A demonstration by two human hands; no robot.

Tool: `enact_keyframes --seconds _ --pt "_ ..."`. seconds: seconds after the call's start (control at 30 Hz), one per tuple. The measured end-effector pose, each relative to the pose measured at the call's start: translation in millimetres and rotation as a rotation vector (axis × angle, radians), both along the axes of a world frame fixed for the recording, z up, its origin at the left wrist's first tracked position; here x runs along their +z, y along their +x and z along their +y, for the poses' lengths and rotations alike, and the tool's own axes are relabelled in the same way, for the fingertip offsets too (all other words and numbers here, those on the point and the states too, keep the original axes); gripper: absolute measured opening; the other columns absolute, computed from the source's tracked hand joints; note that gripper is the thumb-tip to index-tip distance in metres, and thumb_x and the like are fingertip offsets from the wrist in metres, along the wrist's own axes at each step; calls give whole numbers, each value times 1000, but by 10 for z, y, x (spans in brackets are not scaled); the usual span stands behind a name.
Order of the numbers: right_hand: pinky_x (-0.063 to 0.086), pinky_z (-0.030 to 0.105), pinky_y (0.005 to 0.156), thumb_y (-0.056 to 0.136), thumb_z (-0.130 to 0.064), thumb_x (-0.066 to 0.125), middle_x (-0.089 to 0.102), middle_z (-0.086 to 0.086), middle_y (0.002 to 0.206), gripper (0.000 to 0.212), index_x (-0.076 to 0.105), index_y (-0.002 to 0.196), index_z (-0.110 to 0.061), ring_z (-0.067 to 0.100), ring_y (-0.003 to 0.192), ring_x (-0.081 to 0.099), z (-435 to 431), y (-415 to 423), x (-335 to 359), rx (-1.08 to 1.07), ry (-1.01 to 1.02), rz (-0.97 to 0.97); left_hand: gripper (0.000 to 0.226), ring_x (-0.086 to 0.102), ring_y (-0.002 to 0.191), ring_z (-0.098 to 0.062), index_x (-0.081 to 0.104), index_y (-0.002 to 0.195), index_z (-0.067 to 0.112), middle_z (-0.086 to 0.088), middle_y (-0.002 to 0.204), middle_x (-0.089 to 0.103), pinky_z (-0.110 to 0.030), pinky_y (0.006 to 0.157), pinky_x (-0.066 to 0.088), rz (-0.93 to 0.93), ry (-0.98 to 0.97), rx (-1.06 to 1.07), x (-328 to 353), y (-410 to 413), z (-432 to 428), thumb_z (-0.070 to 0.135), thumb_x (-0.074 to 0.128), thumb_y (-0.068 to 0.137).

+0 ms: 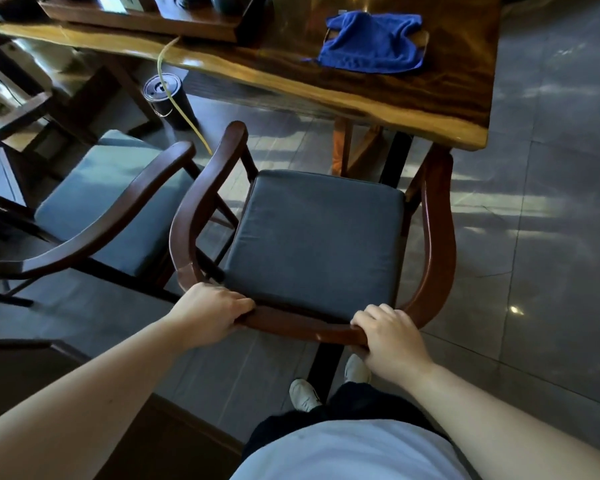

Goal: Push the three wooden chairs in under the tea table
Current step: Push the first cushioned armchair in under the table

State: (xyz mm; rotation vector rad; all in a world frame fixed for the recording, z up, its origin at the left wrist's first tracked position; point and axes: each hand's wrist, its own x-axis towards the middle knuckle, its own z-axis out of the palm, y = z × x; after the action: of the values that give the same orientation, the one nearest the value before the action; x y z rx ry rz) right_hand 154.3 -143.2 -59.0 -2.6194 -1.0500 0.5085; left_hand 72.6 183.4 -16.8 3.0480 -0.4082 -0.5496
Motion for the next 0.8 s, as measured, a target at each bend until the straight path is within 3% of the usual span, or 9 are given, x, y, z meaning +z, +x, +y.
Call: enact_keyframes --seconds 0.13,0.27,0.4,0.47,0.53,0.67,0.8 --pt "48 40 75 75 -44 62 59 -4 95 31 61 100 -25 23 89 55 -35 95 -37 64 15 87 36 66 85 -10 66 103 32 16 93 70 -28 64 54 -75 -47 -30 -18 -38 -9 28 76 69" --pt "46 37 90 73 -37 65 61 -6 112 47 59 118 -23 18 103 55 60 42 65 38 66 157 43 65 90 -15 65 109 25 9 99 70 -29 65 55 -107 -127 -96 -27 -13 134 39 74 70" --pt "53 39 78 68 -38 70 69 -8 102 37 67 102 -24 19 92 63 314 -131 152 -18 124 105 36 66 88 -16 67 103 23 8 94 71 -29 68 55 -127 -235 -123 -104 25 376 40 66 72" --pt "56 39 70 60 -33 76 72 -9 94 35 71 94 -24 20 83 68 398 -209 150 -104 142 51 24 66 77 -17 68 96 23 8 85 70 -28 61 53 -102 -326 -188 -165 77 487 36 61 77" --pt "56 36 70 56 -31 79 74 -8 90 37 74 91 -23 20 79 69 385 -238 185 -147 133 11 19 65 68 -16 67 90 23 9 78 68 -26 53 48 -96 -353 -247 -187 142 499 37 55 83" --pt "56 36 72 65 -38 61 74 -5 85 32 76 87 -20 21 77 70 421 -243 272 -180 103 -44 22 63 60 -18 64 83 21 8 71 65 -25 44 40 -90 -357 -308 -204 165 518 34 47 83" --pt "54 39 73 62 -28 69 73 -4 84 26 75 86 -19 23 75 68 523 -293 295 -245 111 -31 19 61 55 -20 61 79 19 7 65 62 -25 38 37 -58 -355 -343 -202 235 603 33 48 78"
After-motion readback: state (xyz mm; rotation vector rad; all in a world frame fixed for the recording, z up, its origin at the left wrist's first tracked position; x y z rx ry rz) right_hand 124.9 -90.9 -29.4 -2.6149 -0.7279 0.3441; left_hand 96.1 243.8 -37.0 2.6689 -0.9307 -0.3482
